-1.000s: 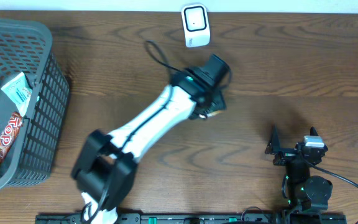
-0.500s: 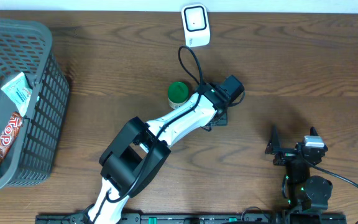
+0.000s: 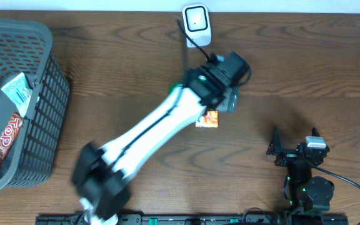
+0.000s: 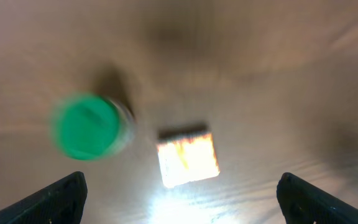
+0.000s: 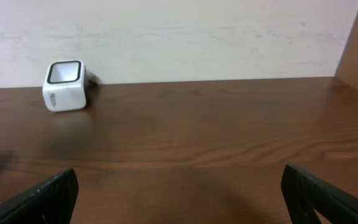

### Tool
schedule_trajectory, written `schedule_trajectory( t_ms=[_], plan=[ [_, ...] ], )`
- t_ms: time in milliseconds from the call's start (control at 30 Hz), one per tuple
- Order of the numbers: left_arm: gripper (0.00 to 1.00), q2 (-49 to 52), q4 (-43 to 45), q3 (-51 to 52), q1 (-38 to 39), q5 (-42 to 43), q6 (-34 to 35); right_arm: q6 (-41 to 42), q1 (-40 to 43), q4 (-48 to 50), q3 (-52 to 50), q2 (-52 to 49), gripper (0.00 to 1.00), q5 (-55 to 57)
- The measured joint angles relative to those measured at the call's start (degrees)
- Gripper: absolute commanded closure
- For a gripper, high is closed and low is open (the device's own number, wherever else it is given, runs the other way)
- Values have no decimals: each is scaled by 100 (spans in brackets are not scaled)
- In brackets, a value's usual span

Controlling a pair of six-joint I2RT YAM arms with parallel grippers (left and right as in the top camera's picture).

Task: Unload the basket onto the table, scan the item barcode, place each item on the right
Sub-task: 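Place the orange pack on the table beside the jar, then reach into the basket and grasp the mint-green wipes pack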

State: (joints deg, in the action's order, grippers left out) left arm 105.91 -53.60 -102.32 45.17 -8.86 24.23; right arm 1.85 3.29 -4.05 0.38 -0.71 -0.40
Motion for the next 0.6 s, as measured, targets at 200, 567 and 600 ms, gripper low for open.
schedule_trajectory(
  t_ms=[200, 567, 600],
  plan=[
    [2, -2170, 22, -262, -876, -994, -48, 2, 0, 0, 0, 0, 1, -2],
    [2, -3742, -1473, -330, -4507, -2542, 1738, 0, 0, 0, 0, -2, 1, -2],
    [2, -3707, -1598, -310, -4802, -2581, 1899, 2, 0, 0, 0, -2, 1, 0]
  ],
)
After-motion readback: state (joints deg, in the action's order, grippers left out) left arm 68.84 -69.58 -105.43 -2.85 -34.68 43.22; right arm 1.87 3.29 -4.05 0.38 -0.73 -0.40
